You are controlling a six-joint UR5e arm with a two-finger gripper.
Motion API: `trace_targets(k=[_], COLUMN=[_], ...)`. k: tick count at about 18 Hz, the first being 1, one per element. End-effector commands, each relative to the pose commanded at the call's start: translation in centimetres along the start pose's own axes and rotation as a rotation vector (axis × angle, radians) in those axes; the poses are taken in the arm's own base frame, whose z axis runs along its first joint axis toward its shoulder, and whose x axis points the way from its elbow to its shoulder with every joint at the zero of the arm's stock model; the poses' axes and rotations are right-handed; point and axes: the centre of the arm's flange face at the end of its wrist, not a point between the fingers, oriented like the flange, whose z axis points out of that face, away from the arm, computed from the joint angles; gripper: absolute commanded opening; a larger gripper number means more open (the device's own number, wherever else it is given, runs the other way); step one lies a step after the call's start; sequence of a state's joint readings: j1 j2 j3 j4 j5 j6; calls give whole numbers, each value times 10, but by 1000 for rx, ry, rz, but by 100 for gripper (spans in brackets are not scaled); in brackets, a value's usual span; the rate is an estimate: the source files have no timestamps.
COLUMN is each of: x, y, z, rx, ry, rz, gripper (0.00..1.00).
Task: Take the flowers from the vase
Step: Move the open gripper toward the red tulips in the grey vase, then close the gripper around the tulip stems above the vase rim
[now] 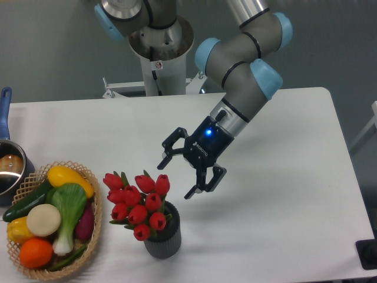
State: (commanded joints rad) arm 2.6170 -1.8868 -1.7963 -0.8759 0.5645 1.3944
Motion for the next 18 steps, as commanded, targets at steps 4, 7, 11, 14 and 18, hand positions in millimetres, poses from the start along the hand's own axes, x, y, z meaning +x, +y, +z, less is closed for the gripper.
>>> trace_targets(k=[4,7,11,14,18], x=[0,3,0,-2,-1], y=[-4,-10,-14,-12,-15], z=[12,24,31,35,38], rx=[0,4,8,28,41], ry=[18,25,24,33,41], rz=[-39,-25,-43,-46,-52], gripper=[100,100,100,100,85])
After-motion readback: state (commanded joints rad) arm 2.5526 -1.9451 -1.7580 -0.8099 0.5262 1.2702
